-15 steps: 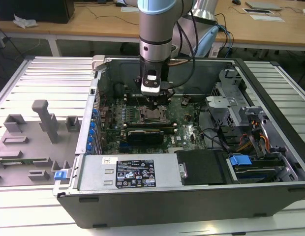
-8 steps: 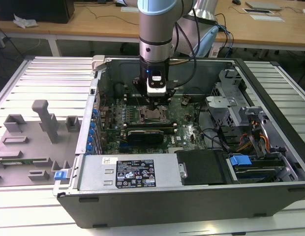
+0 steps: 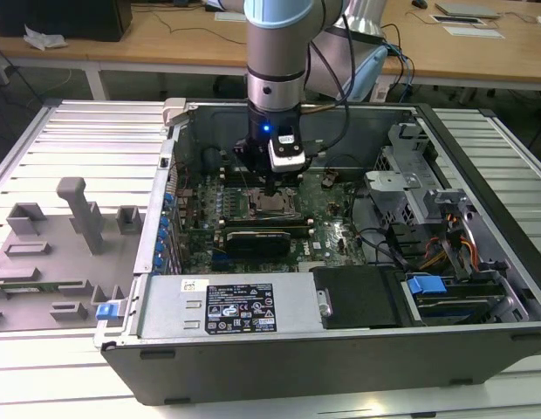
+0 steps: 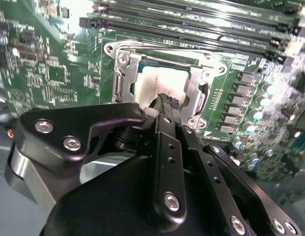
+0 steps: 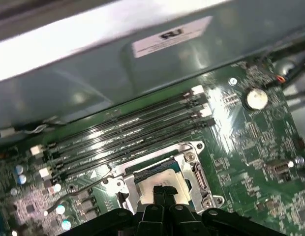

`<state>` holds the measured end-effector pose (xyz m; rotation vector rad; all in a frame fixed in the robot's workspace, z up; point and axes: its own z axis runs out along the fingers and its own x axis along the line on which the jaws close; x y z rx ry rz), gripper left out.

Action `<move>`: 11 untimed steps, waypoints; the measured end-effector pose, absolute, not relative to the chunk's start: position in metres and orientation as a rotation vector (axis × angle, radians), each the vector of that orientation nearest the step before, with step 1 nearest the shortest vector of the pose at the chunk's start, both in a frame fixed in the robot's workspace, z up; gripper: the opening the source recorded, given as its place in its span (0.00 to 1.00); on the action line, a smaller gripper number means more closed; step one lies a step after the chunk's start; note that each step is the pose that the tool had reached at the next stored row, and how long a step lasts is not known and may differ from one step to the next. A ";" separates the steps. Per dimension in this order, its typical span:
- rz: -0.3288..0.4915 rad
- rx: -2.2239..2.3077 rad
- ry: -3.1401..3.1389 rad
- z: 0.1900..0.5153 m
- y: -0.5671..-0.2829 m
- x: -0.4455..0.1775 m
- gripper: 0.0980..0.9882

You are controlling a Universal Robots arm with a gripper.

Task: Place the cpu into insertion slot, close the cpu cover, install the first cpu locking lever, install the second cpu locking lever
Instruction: 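Close the cpu cover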

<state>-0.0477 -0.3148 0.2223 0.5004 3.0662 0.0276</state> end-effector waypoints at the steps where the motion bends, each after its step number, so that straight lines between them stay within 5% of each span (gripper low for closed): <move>1: 0.028 0.440 3.076 0.222 -0.315 -0.048 0.01; 11: 0.030 0.163 3.104 0.221 -0.318 -0.052 0.01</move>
